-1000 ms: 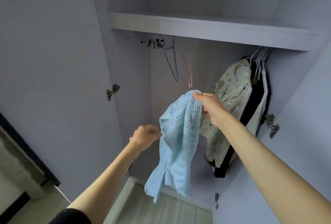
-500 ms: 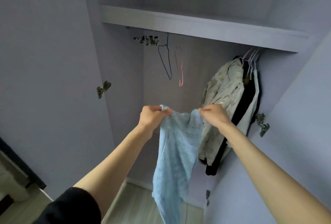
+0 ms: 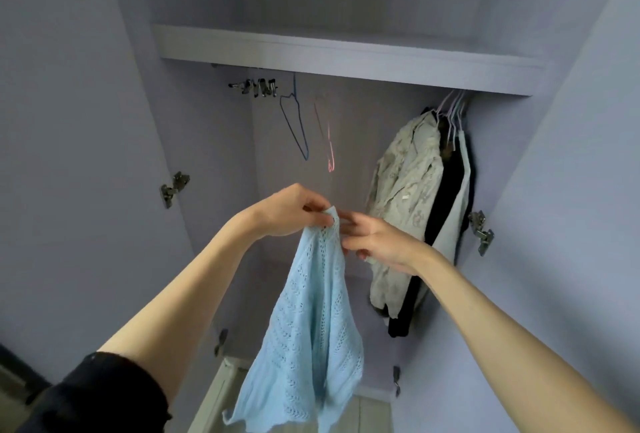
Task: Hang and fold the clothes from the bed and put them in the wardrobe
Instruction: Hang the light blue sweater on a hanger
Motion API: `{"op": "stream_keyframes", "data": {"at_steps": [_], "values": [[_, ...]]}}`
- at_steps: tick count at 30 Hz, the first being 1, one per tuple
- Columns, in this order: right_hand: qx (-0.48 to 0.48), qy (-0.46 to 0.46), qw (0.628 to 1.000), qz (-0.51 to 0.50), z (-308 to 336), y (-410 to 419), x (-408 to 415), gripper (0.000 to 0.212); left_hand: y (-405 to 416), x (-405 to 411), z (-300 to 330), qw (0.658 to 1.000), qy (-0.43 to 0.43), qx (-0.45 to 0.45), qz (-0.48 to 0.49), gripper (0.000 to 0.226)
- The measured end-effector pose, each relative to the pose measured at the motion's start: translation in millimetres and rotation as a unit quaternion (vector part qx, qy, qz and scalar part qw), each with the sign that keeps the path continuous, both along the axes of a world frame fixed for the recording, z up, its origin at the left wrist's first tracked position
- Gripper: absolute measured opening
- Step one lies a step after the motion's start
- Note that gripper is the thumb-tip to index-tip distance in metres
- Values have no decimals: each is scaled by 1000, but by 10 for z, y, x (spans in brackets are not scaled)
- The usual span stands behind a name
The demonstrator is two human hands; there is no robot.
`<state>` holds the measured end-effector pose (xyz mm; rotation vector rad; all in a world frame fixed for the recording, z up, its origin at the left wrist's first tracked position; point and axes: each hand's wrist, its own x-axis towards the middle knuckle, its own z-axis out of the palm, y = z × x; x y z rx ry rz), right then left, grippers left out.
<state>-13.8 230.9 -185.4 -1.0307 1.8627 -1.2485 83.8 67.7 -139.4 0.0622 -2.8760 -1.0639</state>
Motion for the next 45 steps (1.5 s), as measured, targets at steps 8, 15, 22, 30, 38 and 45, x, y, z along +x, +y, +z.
{"op": "stream_keyframes", "data": {"at_steps": [8, 15, 22, 30, 38, 45], "values": [[100, 103, 988, 60, 14, -248, 44, 21, -331, 217, 1, 999, 0, -8, 50, 13], [178, 149, 967, 109, -87, -296, 116, 23, -508, 429, -55, 967, 133, 162, 147, 26], [186, 232, 949, 104, 51, -178, -19, 39, -714, 667, -65, 935, 163, 217, 229, 27], [89, 264, 960, 31, 293, -144, -48, 51, -480, 644, -119, 975, -26, 109, 189, 12], [37, 281, 958, 43, 456, -358, 130, 36, -2, 454, -242, 982, 37, 76, 166, 15], [225, 233, 943, 77, -86, -155, 46, 29, -92, 595, 158, 966, 163, -61, 191, 22]]}}
